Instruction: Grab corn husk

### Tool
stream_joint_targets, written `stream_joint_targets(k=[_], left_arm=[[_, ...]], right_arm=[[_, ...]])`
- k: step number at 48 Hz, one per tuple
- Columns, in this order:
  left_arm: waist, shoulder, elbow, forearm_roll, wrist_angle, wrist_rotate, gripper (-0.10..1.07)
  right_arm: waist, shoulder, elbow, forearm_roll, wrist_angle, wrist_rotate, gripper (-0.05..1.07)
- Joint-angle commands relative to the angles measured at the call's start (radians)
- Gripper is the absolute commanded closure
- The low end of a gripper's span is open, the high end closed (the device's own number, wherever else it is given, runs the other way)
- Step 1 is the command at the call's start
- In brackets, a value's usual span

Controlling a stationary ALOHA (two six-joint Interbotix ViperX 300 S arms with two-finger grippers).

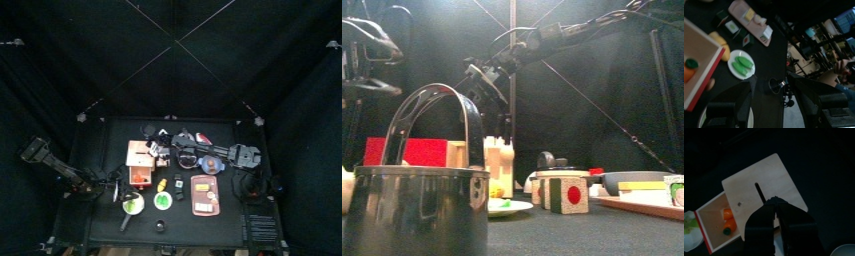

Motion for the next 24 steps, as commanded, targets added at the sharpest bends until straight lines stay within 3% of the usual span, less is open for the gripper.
stream_joint_targets(k=[1,16,24], left_arm=[[0.032,-0.046,-0.009,0.084,0.012,0.035,0.09],[0.137,-0.198,-0.008,0.413,0.103,0.089,0.09],[0.219,-0.209,-0.028,0.56,0.19,0.092,0.09]], right_arm=[[0.021,-0.094,0.014,0.005,-0.015,0.0,0.88],[0.15,-0.31,0.229,0.023,-0.086,0.017,0.88],[0.225,-0.39,0.387,0.058,-0.196,0.023,0.87]])
